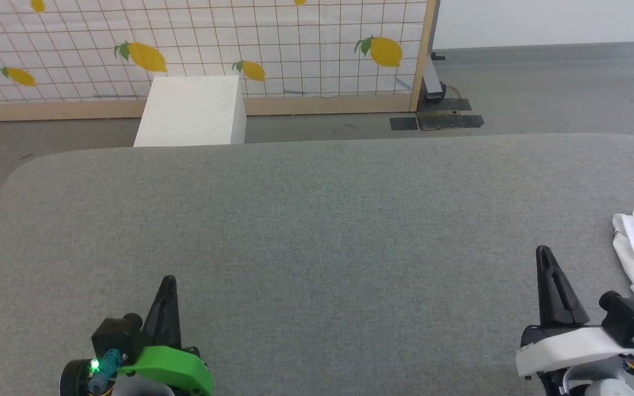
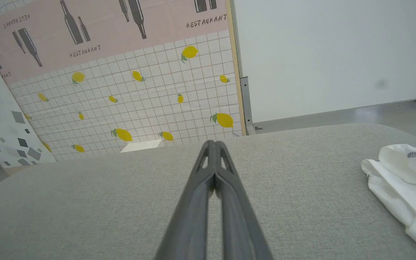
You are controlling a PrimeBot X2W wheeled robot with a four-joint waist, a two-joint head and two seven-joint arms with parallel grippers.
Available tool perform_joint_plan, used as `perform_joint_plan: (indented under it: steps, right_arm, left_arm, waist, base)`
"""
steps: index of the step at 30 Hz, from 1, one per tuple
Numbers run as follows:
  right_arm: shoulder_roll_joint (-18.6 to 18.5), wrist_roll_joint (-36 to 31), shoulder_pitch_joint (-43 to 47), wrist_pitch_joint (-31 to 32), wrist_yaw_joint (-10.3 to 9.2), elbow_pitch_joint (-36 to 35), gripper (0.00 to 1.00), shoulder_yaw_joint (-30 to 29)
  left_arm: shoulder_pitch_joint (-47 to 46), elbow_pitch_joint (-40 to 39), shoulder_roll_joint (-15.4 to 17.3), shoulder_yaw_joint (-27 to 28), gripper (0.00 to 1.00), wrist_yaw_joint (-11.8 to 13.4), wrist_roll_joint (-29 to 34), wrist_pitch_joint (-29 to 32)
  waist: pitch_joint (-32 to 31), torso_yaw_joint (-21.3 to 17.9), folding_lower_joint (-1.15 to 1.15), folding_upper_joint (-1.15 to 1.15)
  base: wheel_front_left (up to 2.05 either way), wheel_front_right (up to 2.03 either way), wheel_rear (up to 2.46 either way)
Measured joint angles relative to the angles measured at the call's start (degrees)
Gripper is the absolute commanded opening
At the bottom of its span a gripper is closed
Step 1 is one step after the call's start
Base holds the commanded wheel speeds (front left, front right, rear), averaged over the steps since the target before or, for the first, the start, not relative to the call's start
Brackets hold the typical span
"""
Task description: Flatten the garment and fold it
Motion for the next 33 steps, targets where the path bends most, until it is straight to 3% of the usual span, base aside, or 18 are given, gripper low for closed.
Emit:
perform_joint_plan:
  steps: [33]
  right_arm:
    - [0.00,-2.90,0.00,3.65,0.00,-2.27,0.00,0.87]
  left_arm:
    - [0.00,-3.03,-0.02,0.07,0.00,0.31,2.09,3.77]
  waist:
    - [0.06,0.08,0.00,0.00]
  base:
    - [0.00,0.00,0.00]
